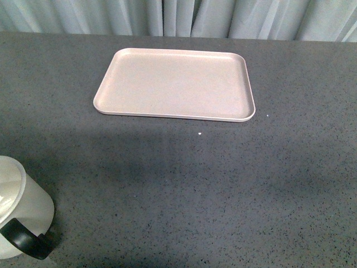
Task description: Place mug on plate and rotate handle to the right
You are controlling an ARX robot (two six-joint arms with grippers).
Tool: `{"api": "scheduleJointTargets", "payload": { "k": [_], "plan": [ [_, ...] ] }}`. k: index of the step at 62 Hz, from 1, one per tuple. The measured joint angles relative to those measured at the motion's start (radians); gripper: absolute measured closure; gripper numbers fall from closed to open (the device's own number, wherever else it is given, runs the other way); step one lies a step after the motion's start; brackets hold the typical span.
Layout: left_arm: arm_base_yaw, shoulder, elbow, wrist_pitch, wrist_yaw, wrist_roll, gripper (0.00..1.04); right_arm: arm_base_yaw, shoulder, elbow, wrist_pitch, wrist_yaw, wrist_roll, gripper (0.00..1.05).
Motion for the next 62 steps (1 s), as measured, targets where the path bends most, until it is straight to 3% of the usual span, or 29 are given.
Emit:
{"api": "scheduleJointTargets", "payload": {
  "k": [21,46,62],
  "plan": [
    [0.018,0.186,0.013,0.04,0.039,0.055,0.09,0.0,0.0,0.0,0.0,0.0,0.0,0.09],
    [0.174,0.343,0.029,0.106,0.121,0.143,0.09,0.0,0.0,0.0,0.0,0.0,0.0,0.09],
    [0.203,0.443,0.032,0.15,0.152,0.177,0.09,0.0,0.0,0.0,0.0,0.0,0.0,0.09]
  ]
}}
